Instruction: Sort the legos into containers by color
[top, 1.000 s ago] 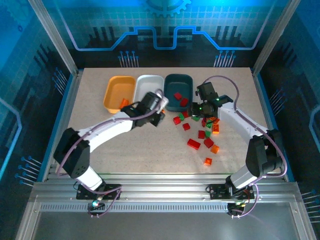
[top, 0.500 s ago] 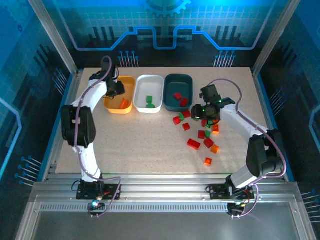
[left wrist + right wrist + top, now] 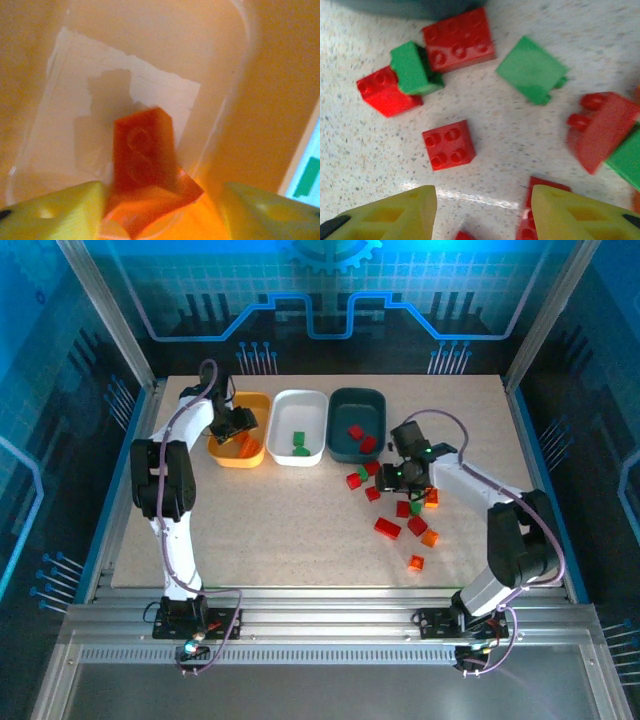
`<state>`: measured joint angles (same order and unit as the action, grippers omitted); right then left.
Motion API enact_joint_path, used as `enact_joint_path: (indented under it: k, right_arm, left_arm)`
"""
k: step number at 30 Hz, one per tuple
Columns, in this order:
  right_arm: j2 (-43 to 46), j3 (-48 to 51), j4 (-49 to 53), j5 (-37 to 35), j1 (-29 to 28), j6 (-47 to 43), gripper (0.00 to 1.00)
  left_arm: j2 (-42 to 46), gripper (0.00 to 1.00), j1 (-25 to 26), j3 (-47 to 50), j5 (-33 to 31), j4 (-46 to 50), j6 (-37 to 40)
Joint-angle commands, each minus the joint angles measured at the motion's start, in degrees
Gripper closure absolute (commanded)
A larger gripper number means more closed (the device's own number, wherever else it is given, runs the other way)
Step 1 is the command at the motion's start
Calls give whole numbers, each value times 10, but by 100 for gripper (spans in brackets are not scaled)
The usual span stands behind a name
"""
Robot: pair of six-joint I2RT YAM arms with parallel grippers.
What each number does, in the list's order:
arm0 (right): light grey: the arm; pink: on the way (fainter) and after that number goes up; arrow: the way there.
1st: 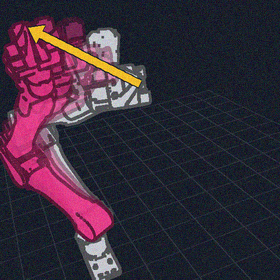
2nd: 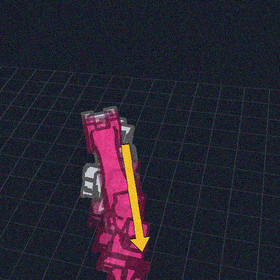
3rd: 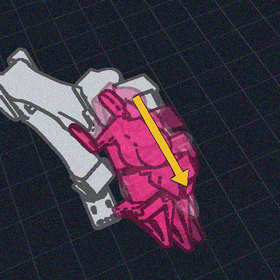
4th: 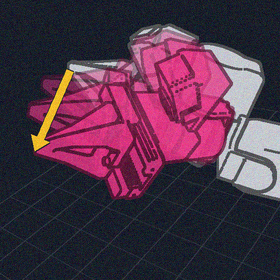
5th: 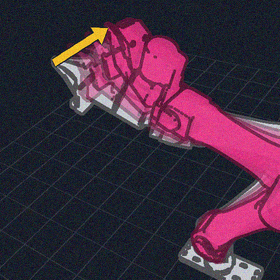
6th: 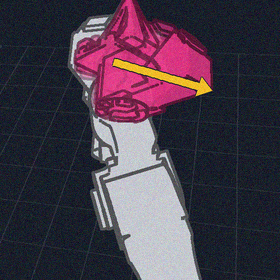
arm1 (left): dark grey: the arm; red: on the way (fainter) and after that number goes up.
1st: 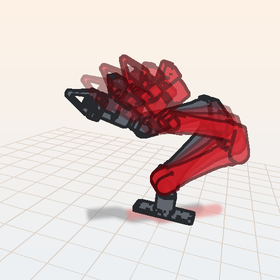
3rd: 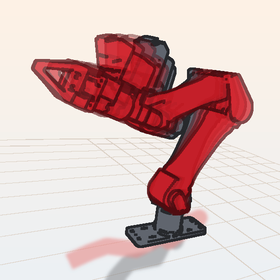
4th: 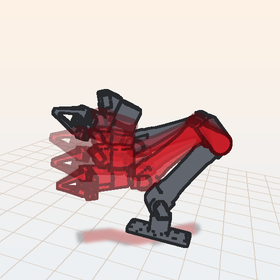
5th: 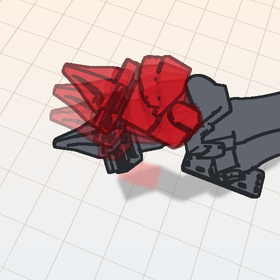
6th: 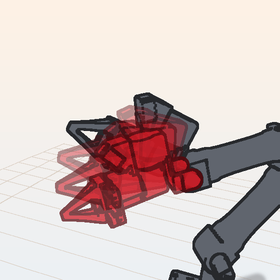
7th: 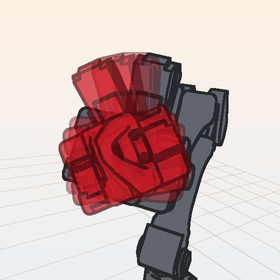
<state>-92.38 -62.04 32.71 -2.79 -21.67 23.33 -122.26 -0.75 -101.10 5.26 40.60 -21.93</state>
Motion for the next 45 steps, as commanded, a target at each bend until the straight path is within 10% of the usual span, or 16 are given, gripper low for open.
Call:
enact_joint_path:
  k: [1, 14, 20, 34, 45]
  right_arm:
    - [-39, -36, 14, -29, -29, -23, 45]
    - [-166, -107, 24, -22, -47, -41, 47]
    - [-175, -105, 25, -44, -54, -40, 57]
    - [-48, -132, 24, -103, -61, -29, 67]
    - [-325, -452, 72, -75, -9, -27, 67]
  left_arm:
    - [33, 24, -1, -9, 49, 5, -10]
    - [364, 3, 29, 393, 204, -327, -195]
    - [502, 1, 110, 562, 154, -404, -203]
    - [555, 1, 148, 620, 147, -408, -212]
    - [564, 1, 242, 678, 90, -443, -242]
